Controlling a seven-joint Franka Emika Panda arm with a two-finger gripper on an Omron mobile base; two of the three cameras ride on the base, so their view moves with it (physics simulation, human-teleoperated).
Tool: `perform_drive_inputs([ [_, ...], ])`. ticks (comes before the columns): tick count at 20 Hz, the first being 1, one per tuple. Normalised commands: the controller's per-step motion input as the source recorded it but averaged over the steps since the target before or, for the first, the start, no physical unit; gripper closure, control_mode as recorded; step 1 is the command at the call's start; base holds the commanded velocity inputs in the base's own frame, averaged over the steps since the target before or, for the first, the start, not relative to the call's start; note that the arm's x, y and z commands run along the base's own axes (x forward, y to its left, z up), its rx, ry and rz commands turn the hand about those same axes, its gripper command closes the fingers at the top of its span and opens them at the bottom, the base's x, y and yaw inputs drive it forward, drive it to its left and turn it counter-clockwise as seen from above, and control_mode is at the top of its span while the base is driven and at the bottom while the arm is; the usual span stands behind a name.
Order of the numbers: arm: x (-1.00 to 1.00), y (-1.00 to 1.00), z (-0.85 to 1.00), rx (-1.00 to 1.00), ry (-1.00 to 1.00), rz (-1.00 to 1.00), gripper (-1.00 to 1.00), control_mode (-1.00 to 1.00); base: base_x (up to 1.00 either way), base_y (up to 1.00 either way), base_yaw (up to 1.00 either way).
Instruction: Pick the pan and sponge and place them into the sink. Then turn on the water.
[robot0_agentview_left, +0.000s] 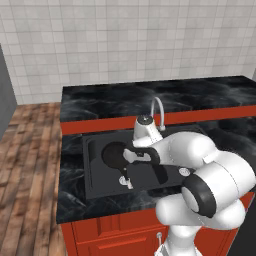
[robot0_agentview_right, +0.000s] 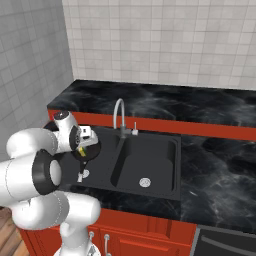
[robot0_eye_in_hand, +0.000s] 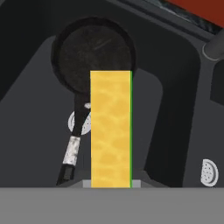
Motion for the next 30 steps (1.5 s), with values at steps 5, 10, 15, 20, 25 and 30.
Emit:
perform_drive_inputs([
  [5, 0.48, 0.00, -0.36, -0.03, 0.00, 0.00, 1.00, -1.00, 0.00, 0.00, 0.00],
  [10, 0.35, 0.09, -0.12, 0.00, 0.00, 0.00, 1.00, -1.00, 0.00, 0.00, 0.00],
  [15, 0.26, 0.16, -0.07, 0.00, 0.00, 0.00, 1.00, -1.00, 0.00, 0.00, 0.00],
  [20, 0.28, 0.16, -0.19, 0.00, 0.00, 0.00, 1.00, -1.00, 0.00, 0.00, 0.00],
  [25, 0.31, 0.12, -0.28, 0.00, 0.00, 0.00, 1.00, -1.00, 0.00, 0.00, 0.00],
  [30, 0.32, 0.09, -0.32, 0.00, 0.00, 0.00, 1.00, -1.00, 0.00, 0.00, 0.00],
])
